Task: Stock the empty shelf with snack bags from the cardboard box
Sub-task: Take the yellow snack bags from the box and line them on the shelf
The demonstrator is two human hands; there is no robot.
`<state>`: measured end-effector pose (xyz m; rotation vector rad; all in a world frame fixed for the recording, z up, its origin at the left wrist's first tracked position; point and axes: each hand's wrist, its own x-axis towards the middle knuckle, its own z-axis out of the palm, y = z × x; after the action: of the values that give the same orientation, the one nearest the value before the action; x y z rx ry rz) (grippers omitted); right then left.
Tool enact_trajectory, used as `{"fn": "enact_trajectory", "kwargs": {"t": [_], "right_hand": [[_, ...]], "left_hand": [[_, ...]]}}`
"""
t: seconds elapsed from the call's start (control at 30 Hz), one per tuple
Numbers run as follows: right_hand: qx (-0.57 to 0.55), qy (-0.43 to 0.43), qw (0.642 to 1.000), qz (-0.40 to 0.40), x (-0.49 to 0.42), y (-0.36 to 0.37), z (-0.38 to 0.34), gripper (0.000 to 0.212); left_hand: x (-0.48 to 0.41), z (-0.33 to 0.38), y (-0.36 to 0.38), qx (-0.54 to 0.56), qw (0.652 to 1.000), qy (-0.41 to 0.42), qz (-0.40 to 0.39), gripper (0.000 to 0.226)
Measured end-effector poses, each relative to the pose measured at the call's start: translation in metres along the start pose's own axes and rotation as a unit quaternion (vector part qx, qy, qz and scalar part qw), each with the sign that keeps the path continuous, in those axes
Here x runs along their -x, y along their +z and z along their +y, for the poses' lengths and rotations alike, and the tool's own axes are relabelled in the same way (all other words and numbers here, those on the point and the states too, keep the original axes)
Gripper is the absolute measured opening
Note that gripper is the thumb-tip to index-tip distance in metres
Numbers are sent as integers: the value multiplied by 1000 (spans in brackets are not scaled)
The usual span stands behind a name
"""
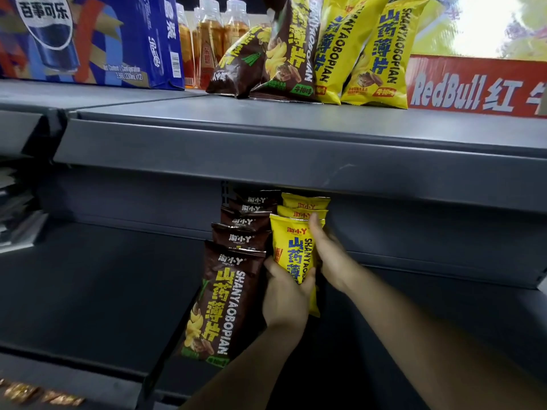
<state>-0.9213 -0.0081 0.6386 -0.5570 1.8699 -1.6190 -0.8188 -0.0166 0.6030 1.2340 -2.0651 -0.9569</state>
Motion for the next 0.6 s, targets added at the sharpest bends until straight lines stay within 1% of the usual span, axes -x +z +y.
{"fn": "enact_trajectory", "kwargs": {"t": [0.07,0.1,0.23,0.3,0.33,0.37,0.43,0.47,0.53,0.6], "right_hand": [[-102,11,994,-36,7,-1,3,89],[-121,17,991,-47,7,-1,5,81],[-115,19,991,-59,6,-3,9,79],[-96,24,994,-48,8,-5,8,70],[-85,23,995,-38,10,-7,7,68],[-73,22,997,-14,12,-9,6,70],[-52,27,997,52,16,-16,5,81],[-45,26,995,80,20,-19,2,79],[-42,3,992,116,29,-28,0,65],[-30,-22,991,131,45,-39,-1,55]], "left_hand": [[0,-1,0,1,1000,9,-5,75],[-1,-1,1,2,1000,12,-8,78],[-2,-2,2,-9,1000,25,-7,95],[1,-1,0,-14,1000,27,-4,106],[3,0,-1,-17,999,31,6,109],[7,2,-3,-23,999,41,24,110],[14,6,-6,-48,992,85,77,108],[18,9,-8,-62,986,113,103,104],[32,17,-9,-72,971,181,141,96],[52,27,-12,-66,957,251,127,86]]}}
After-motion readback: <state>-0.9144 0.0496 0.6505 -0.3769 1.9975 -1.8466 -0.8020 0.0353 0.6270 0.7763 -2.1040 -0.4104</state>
